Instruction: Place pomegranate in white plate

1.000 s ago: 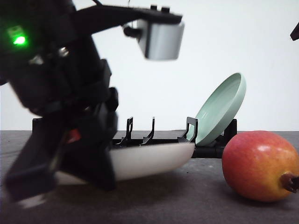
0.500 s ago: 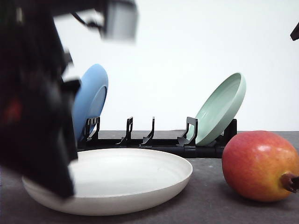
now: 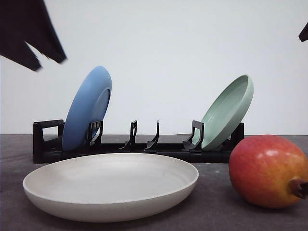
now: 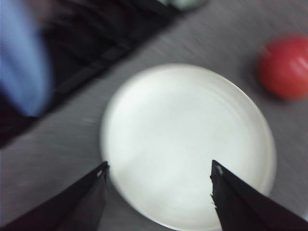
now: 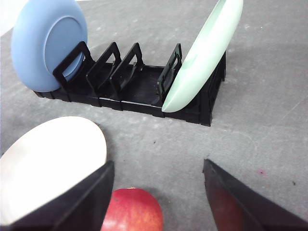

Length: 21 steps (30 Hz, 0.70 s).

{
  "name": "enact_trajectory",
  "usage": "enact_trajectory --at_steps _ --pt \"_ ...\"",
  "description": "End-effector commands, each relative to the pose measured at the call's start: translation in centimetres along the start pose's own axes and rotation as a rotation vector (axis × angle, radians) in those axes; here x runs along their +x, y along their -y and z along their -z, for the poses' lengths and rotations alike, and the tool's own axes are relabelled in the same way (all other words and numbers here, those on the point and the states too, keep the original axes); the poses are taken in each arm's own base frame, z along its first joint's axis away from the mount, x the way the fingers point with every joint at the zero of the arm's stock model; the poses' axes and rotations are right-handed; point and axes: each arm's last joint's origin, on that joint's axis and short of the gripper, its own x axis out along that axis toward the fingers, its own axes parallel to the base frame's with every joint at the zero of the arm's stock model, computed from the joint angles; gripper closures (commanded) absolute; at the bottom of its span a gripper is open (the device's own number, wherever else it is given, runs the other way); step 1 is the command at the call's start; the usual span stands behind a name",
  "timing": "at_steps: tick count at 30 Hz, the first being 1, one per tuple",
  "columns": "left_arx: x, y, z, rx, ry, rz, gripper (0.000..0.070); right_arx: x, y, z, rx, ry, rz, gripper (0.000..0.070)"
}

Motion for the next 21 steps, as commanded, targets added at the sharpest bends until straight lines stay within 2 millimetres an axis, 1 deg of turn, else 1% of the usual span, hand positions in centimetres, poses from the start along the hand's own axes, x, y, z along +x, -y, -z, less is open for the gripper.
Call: enact_trajectory --at_steps 1,4,9,12,17,21 --pt "-0.5 -0.9 -0.5 -0.046 0.031 -0.037 0.0305 -0.2 -0.2 -0.5 -0.006 0.019 -0.010 0.0329" --pt "-1.1 -2.7 -0.3 -0.115 0.053 -0.109 0.0305 -0.2 -0.2 -0.5 -0.002 0.017 -0.018 0.0329" --pt "-1.5 -5.0 0.1 -0.211 0.100 -0.111 0.0306 -0.2 -0.3 -0.4 0.035 -0.002 -0.063 0.0329" --pt "-1.5 -6.1 0.8 -0.271 0.114 -0.134 0.0306 -0.2 -0.3 -0.2 0.093 -0.028 -0.073 0.0329" --pt "-2.3 -7.0 1.6 -0.325 0.138 -0.208 0.0306 -0.5 -0.5 0.2 0.186 -0.119 -0.064 0.0321" --pt "-3.4 -7.0 1.7 -0.338 0.180 -0.252 0.0306 -0.8 -0.9 -0.2 0.209 -0.219 -0.053 0.0309"
